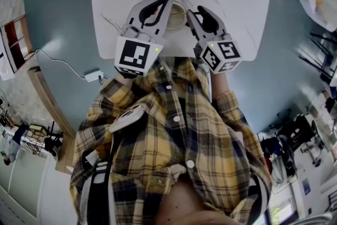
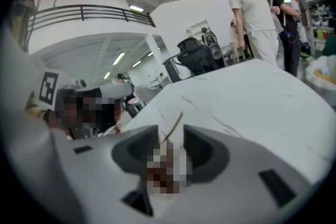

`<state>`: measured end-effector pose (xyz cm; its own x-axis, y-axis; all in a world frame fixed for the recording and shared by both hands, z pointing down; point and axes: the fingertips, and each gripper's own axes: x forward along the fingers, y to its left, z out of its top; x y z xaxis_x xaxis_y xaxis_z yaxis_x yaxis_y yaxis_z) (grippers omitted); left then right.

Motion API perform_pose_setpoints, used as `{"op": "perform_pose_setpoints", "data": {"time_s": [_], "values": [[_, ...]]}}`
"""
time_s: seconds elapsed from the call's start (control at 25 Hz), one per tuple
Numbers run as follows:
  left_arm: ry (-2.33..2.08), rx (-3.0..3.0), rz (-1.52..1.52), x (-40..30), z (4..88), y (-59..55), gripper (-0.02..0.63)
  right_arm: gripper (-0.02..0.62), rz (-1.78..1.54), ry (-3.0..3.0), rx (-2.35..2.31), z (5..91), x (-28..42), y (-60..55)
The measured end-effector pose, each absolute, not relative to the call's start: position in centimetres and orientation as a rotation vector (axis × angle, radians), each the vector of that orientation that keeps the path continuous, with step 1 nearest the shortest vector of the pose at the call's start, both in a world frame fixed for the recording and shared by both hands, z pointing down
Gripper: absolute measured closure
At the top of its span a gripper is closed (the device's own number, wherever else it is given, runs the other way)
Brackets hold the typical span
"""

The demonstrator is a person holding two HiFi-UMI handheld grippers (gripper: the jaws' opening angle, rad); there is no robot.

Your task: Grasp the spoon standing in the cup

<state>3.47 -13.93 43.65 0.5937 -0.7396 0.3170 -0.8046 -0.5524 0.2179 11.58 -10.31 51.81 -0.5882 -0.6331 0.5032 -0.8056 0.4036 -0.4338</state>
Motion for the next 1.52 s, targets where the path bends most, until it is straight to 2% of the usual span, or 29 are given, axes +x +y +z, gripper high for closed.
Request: {"op": "perform_pose_setpoints", "data": {"time_s": [0.64,1.52], "values": [[-1.251,2.491,0.259,3.5,43.3,-13.9,0.592,0.512,0.952,-2.415,1.244,51.6,11.1,-10.1],[-1.281,2.511,0.231,3.2,41.9,-13.8,0.592,0.558,0.991,-2.522,1.155,49.4,9.6,-9.8]]}}
